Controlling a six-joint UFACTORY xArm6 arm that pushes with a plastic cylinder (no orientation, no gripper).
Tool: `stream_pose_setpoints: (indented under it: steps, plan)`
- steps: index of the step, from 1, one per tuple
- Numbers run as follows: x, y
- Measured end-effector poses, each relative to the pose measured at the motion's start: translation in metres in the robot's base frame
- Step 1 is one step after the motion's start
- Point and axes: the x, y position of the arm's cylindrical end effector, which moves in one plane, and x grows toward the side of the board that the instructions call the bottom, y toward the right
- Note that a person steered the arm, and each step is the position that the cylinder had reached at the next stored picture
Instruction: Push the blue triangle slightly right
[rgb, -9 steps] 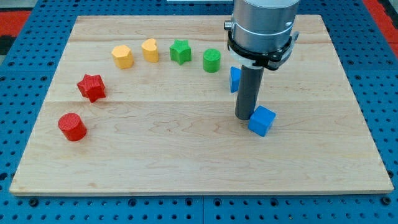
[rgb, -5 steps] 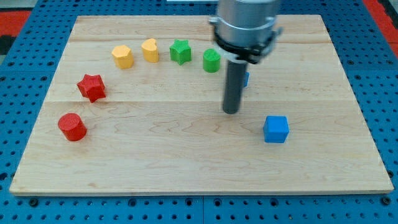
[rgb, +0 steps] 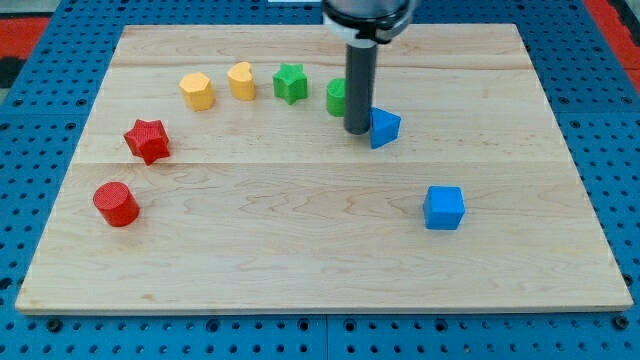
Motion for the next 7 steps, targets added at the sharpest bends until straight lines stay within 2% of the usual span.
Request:
stream_pose_setpoints:
  steps: [2,4,5,6,7]
  plan:
    - [-0.010,0.023]
    - [0.017,0.057]
    - [0.017,0.071]
    - [-0.011,0.055]
    - [-0.018,0.027]
